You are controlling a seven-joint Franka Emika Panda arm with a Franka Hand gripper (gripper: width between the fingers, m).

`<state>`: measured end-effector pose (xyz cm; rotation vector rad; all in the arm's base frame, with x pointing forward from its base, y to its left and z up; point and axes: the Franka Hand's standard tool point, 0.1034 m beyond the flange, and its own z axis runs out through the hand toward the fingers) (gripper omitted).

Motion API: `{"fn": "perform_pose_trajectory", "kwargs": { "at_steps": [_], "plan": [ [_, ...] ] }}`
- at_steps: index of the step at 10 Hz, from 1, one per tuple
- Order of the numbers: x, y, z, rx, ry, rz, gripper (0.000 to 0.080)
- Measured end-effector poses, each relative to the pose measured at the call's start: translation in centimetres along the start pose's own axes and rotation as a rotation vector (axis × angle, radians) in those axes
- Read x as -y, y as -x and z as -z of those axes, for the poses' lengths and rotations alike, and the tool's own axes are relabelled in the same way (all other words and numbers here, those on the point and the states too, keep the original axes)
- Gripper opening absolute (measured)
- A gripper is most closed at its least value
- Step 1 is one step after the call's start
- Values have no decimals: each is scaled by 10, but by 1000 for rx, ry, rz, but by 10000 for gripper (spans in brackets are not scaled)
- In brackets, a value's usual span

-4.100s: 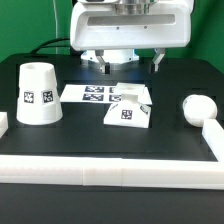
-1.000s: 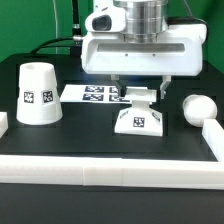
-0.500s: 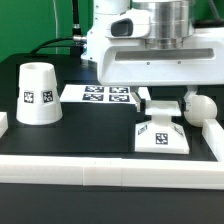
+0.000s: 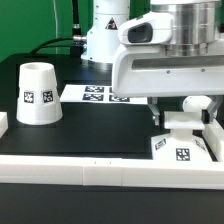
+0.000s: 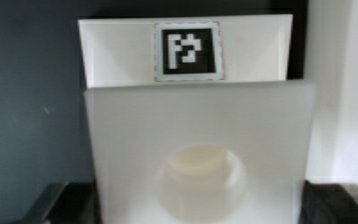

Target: Assemble lamp

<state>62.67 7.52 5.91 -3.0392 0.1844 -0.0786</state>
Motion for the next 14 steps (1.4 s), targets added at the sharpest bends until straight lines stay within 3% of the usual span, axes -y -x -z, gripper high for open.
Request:
{"fn": "perform_pose_trajectory", "kwargs": {
  "at_steps": [2,6,7,8,9,11,14],
  "plan": [
    [6,-9,0,6,-3,0,533],
    [9,-8,-1,8,-2,-3,533],
    [9,-8,-1,8,-2,-2,620],
    [9,-8,-1,8,-2,-3,620],
    [7,-6,0,3,-3,-8,683],
    [-3,21,9,8,2,-30,695],
    [5,71,18,22,4,-116,699]
  ]
}}
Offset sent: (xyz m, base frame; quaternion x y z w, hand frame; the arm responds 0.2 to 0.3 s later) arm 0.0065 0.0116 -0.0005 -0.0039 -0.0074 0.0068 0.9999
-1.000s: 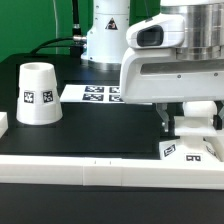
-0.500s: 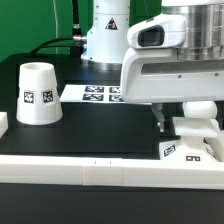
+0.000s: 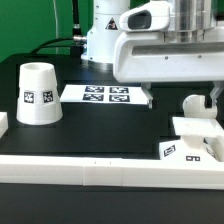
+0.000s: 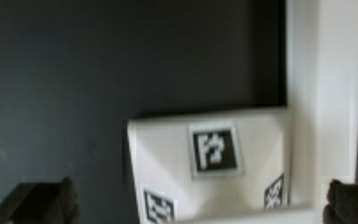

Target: Assemble lamp

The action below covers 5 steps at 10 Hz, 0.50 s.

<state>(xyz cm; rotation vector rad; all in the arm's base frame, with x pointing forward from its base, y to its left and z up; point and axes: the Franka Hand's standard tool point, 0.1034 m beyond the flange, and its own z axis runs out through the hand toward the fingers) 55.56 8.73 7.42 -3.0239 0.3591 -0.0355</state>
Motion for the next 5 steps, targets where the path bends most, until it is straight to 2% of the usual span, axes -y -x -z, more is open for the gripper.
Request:
{"fn": "perform_pose_trajectory", "kwargs": {
  "at_steps": [2,3,5],
  "plan": [
    [18,28,0,20,4,-24,699],
    [23,35,1,24,6,-15,699],
    [23,37,0,26,8,-9,699]
  ]
}}
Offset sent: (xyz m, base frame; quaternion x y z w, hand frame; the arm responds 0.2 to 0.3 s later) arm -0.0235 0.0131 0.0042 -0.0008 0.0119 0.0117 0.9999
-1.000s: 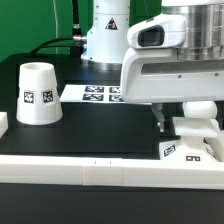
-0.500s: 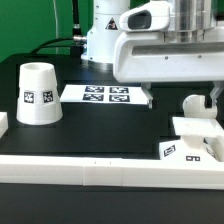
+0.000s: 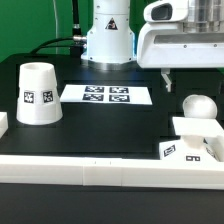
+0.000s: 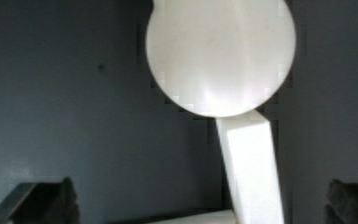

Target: Assemble lamp

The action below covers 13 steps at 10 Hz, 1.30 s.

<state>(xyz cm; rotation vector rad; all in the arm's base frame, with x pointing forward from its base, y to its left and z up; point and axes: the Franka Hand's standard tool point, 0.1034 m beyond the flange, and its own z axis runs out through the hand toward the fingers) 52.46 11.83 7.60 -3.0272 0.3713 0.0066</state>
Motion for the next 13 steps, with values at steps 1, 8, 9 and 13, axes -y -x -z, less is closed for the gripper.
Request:
{"fn": "perform_pose_trajectory", "kwargs": {
  "at_steps": [1,8,9,13],
  "plan": [
    [0,0,0,1,0,0,699],
    [12,15,-15,11,0,150,699],
    [10,17,-16,28,4,149,699],
    [15,25,-16,363,61,131,699]
  ]
}}
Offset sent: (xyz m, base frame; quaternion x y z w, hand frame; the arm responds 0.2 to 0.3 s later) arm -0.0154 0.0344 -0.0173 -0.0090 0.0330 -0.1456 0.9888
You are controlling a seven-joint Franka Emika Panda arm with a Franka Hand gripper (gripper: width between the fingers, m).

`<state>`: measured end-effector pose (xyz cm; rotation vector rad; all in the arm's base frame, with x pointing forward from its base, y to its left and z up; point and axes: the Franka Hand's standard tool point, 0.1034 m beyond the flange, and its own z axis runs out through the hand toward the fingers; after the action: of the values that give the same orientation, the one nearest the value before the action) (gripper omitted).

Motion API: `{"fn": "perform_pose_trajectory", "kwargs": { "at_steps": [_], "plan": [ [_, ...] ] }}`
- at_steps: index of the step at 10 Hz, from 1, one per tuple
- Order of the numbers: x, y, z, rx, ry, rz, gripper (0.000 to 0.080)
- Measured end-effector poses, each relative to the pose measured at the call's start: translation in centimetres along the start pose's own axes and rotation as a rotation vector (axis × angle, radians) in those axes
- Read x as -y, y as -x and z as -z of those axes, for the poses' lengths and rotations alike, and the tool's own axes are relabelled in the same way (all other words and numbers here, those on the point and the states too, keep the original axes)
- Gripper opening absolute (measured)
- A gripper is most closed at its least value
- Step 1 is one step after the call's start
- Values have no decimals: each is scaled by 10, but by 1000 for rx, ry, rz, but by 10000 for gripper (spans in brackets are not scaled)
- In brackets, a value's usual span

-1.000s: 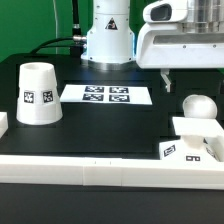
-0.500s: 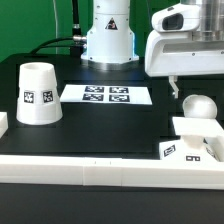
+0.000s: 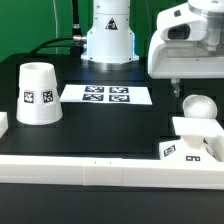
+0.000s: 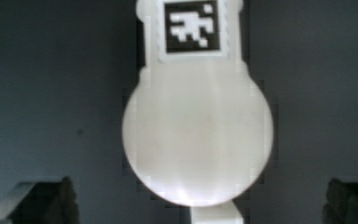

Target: Assemble lamp

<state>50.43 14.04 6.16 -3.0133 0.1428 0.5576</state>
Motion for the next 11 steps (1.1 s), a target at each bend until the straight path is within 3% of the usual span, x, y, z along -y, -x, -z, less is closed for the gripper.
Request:
{"fn": "perform_pose_trajectory", "kwargs": {
  "at_steps": [4,11],
  "plan": [
    [-3,2,-3,236,13,-10,699],
    [-6,4,-37,566,40,28,699]
  ]
}}
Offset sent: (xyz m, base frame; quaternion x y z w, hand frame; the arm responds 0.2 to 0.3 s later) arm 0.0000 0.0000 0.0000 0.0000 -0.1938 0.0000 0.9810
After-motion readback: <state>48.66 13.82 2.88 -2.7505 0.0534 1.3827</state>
